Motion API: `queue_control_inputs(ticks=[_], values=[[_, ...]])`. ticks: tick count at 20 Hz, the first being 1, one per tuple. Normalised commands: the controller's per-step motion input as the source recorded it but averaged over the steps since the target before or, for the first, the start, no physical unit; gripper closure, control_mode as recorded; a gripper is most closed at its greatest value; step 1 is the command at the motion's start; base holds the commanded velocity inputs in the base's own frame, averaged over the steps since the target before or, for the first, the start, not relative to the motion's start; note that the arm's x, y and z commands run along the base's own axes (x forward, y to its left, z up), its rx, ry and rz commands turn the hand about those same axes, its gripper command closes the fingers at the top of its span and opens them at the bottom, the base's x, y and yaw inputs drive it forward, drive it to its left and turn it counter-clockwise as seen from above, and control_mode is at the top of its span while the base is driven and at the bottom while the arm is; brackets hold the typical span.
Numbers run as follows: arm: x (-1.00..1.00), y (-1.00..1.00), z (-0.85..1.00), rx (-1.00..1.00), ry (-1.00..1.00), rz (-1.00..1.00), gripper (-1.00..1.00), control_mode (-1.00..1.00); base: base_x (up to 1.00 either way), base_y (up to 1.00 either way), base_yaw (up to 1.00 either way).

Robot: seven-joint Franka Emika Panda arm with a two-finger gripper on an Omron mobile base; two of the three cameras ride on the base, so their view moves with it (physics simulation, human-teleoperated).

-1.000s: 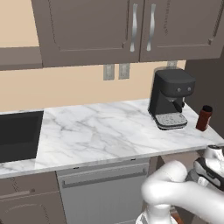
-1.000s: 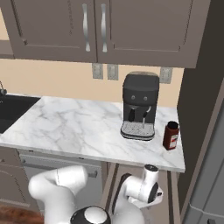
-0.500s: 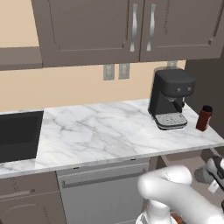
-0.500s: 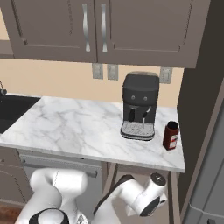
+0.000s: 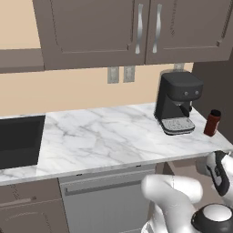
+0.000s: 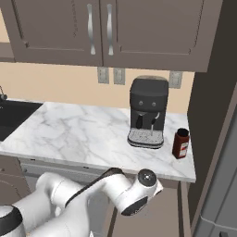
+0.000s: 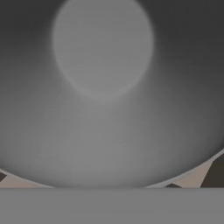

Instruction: Pick the measuring cup from the drawer and place it on the counter.

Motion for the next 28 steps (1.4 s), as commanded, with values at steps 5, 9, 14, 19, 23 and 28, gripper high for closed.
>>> queue_control_inputs(ticks=[5,9,14,19,23,28], values=[[0.98,0.45,1.0,-0.07,0.05,0.22,1.0,-1.0,0.0,0.0,0.0],[1.0,0.5,1.0,-0.01,0.03,0.24,1.0,-1.0,0.0,0.0,0.0],[1.0,0.67,0.97,-0.01,0.13,0.2,1.0,-1.0,0.0,0.0,0.0],[1.0,0.93,0.12,-0.14,0.39,0.11,1.0,-1.0,0.0,0.0,0.0],[1.0,0.63,-0.66,-0.12,0.44,0.14,1.0,-1.0,0.0,0.0,0.0],[1.0,0.16,-0.8,-0.03,0.13,0.1,1.0,-1.0,0.0,0.0,0.0]])
